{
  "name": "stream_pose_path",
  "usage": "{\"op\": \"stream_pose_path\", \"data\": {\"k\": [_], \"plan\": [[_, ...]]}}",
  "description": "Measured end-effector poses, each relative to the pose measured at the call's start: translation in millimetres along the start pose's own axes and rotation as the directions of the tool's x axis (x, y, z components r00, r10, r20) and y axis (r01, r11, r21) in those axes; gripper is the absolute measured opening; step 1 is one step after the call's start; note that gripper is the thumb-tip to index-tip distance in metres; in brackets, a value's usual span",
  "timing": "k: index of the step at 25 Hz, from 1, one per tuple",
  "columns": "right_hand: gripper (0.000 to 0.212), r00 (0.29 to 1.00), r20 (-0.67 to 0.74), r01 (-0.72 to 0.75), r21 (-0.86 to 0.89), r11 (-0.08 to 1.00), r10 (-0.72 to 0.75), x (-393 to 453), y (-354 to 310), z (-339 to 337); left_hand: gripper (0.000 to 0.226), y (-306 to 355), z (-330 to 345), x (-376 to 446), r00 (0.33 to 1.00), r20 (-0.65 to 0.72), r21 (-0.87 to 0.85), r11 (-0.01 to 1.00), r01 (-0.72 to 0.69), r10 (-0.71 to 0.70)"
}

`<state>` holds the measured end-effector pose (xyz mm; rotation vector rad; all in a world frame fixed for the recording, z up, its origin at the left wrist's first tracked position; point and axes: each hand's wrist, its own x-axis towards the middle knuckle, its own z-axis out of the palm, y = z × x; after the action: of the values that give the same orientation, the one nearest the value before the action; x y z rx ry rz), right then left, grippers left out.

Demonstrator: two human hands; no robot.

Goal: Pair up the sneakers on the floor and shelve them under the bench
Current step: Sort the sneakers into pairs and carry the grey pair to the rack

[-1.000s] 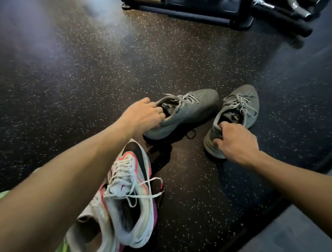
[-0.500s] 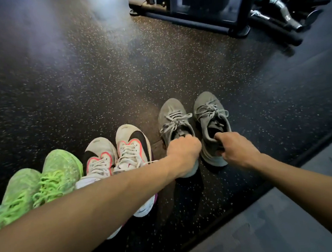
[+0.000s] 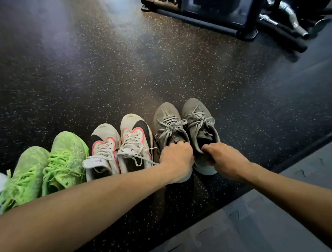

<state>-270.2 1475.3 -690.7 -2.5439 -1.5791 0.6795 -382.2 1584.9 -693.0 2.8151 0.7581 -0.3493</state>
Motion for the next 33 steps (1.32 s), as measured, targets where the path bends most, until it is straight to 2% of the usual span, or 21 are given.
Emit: {"op": "stream_pose_path", "data": {"k": [3,6,8,10,12,14,17,21,26,30,33], "plan": [[0.017,1.0,0.03,-0.003,-0.092,0.996,0.006,-2.7,-5.2,-5.6,0.045,-5.9,1.4,-3.4,0.996,-0.075,0.098,0.995,-0.035,0.043],[0.043,0.999,-0.023,-0.027,-0.149,0.989,0.024,-3.9,-8.7,-12.8,0.056,-12.9,-0.1,-2.5,0.993,-0.115,0.11,0.994,-0.025,0.038],[0.053,0.997,-0.055,-0.055,-0.141,0.988,0.048,-3.8,-7.6,-15.5,0.058,-14.9,-3.1,-2.9,0.992,-0.122,0.104,0.994,-0.026,0.038],[0.056,0.998,-0.027,-0.066,-0.145,0.987,0.063,-4.7,-6.2,-16.2,0.053,-13.6,-5.0,-4.5,0.993,-0.104,0.11,0.993,-0.037,0.048],[0.051,0.996,0.043,-0.075,-0.145,0.987,0.082,-5.9,-7.5,-13.9,0.046,-10.1,-4.4,-7.6,0.997,-0.052,0.118,0.992,-0.046,0.053],[0.037,0.992,0.084,-0.082,-0.125,0.989,0.092,-4.9,-9.0,-8.5,0.035,-9.1,-2.2,-9.8,0.999,-0.002,0.09,0.995,-0.052,0.052],[0.019,0.995,0.011,-0.1,-0.103,0.99,0.102,-2.9,-9.4,-2.0,0.021,-12.2,-3.6,-11.8,0.998,-0.001,0.017,0.998,-0.059,0.059],[0.015,0.99,-0.098,-0.106,-0.073,0.992,0.099,1.5,-9.6,-14.9,0.024,-15.8,-31.2,-6.8,0.999,-0.01,-0.044,0.998,-0.034,0.033],[0.021,0.973,-0.198,-0.124,-0.042,0.991,0.114,-1.5,-26.2,-97.8,0.026,-17.0,-120.0,-2.3,0.998,-0.062,-0.029,0.999,-0.027,0.025],[0.013,0.968,-0.229,-0.111,-0.04,0.993,0.099,-28.0,-57.8,-193.2,0.025,-8.8,-227.8,-25.0,0.999,-0.041,0.033,0.999,-0.023,0.024],[0.011,0.974,-0.2,-0.107,-0.008,0.994,0.103,-62.2,-91.8,-281.6,0.022,0.4,-327.4,-52.8,0.999,-0.027,0.055,0.998,-0.02,0.021]]}}
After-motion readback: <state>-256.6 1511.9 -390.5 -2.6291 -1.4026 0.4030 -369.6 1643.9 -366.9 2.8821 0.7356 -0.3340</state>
